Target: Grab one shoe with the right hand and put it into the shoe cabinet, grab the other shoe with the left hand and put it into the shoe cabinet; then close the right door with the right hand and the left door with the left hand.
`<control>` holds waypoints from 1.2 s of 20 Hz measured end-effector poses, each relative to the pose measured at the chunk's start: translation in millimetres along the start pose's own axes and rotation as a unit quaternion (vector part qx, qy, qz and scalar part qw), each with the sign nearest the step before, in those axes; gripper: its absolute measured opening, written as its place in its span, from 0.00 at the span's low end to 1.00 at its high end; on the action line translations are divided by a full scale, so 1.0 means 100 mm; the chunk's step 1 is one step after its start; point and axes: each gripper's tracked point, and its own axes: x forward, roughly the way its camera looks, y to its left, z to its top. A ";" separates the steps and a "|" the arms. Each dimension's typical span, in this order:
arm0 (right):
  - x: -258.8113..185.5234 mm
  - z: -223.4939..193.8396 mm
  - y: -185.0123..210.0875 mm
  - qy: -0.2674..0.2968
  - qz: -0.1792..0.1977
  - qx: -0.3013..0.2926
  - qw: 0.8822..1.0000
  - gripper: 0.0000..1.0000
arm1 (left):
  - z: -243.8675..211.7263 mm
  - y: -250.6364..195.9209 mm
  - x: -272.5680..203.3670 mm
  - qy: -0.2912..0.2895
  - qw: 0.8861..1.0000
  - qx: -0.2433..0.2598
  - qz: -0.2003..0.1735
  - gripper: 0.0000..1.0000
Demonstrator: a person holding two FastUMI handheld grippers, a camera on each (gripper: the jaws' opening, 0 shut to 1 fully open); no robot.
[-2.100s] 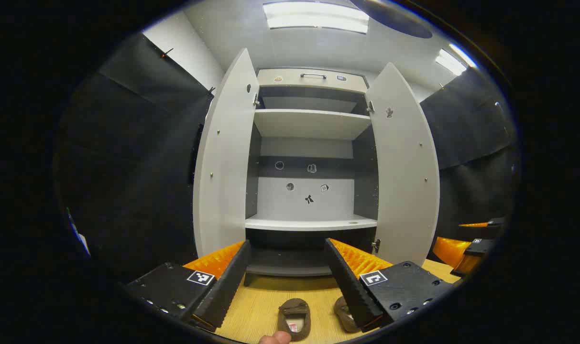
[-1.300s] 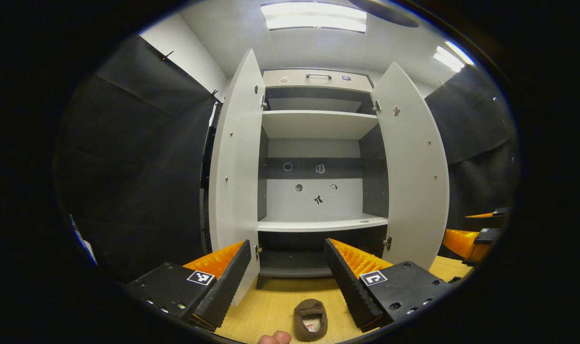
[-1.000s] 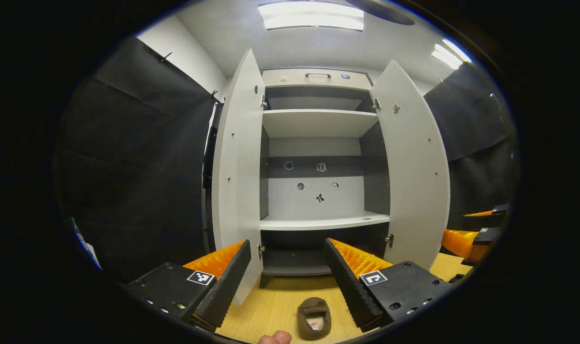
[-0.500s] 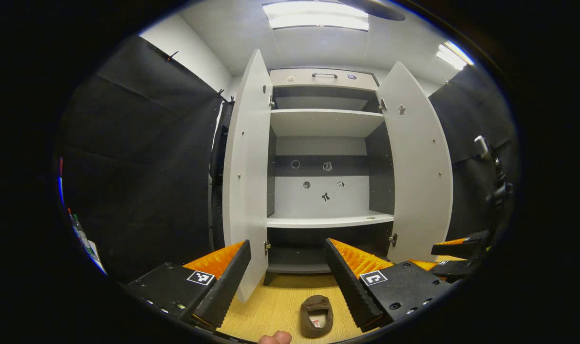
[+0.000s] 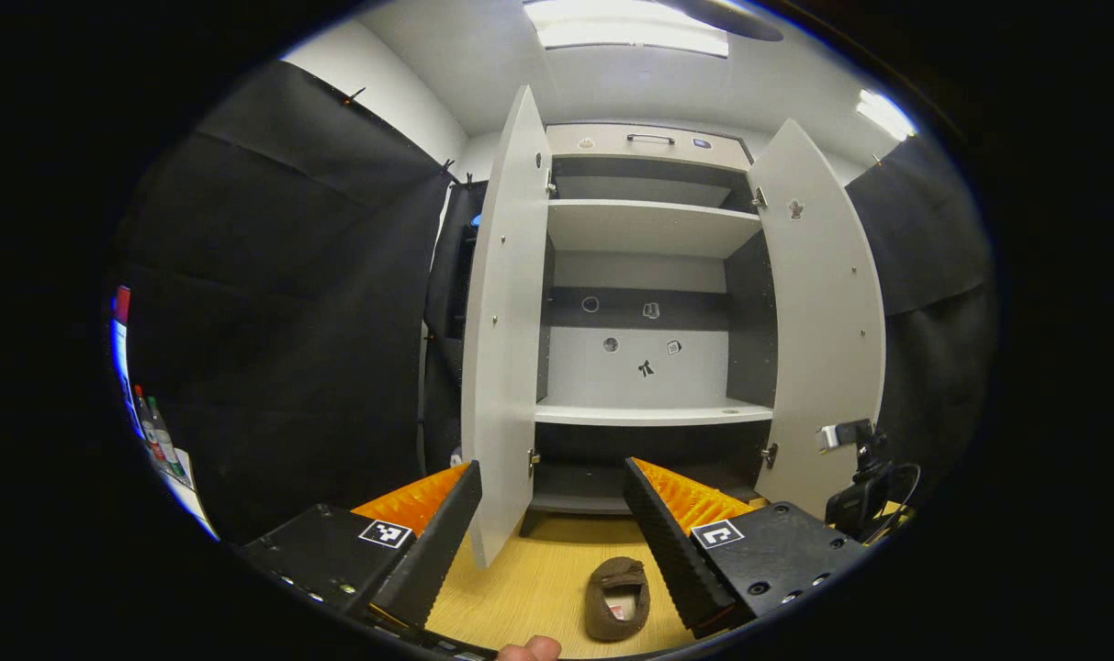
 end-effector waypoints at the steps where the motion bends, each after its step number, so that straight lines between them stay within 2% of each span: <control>1: 0.07 -0.07 -0.01 0.013 0.003 0.004 1.000 0.88 | -0.01 0.03 0.00 0.001 1.000 0.002 0.003 0.95; 4: 0.30 -0.28 -0.08 0.054 -0.002 -0.007 0.998 0.62 | -0.01 0.04 0.00 0.001 1.000 -0.002 0.004 0.95; 7: 0.54 -0.44 -0.21 0.084 -0.028 -0.033 0.996 0.60 | -0.02 0.02 0.01 0.004 1.000 -0.006 0.001 0.95; 8: 0.60 -0.48 -0.24 0.090 -0.036 -0.040 0.994 0.54 | -0.02 0.01 0.00 0.004 1.000 -0.006 0.000 0.95; 9: 0.67 -0.50 -0.27 0.095 -0.041 -0.043 0.994 0.54 | -0.02 0.01 -0.01 0.004 1.000 -0.005 -0.001 0.95; 10: 0.74 -0.52 -0.27 0.097 -0.044 -0.046 0.993 0.58 | -0.02 0.01 0.00 0.005 1.000 -0.003 0.000 0.95; 11: 0.78 -0.52 -0.27 0.095 -0.049 -0.048 0.993 0.54 | -0.02 0.01 -0.01 0.006 1.000 0.000 0.001 0.95; 13: 0.88 -0.51 -0.26 0.090 -0.057 -0.051 0.993 0.54 | -0.03 0.01 -0.03 0.006 1.000 0.000 0.002 0.95; 14: 0.91 -0.50 -0.27 0.086 -0.063 -0.055 0.993 0.47 | -0.01 0.00 -0.03 0.006 1.000 -0.001 0.001 0.95; 16: 0.99 -0.48 -0.30 0.079 -0.075 -0.062 0.992 0.42 | -0.05 -0.02 -0.02 0.011 1.000 -0.001 -0.001 0.95; 18: 1.03 -0.51 -0.34 0.070 -0.076 -0.074 0.992 0.33 | -0.06 -0.05 -0.03 0.016 1.000 0.000 -0.003 0.95; 22: 1.04 -0.51 -0.38 0.040 -0.080 -0.092 0.992 0.28 | -0.03 -0.11 -0.07 0.011 1.000 -0.004 -0.007 0.95; 23: 1.04 -0.50 -0.40 0.036 -0.080 -0.088 0.992 0.20 | -0.03 -0.13 -0.09 0.011 1.000 -0.004 -0.010 0.95; 24: 1.02 -0.50 -0.39 0.036 -0.073 -0.083 0.993 0.17 | -0.03 -0.15 -0.09 0.013 1.000 -0.004 -0.013 0.95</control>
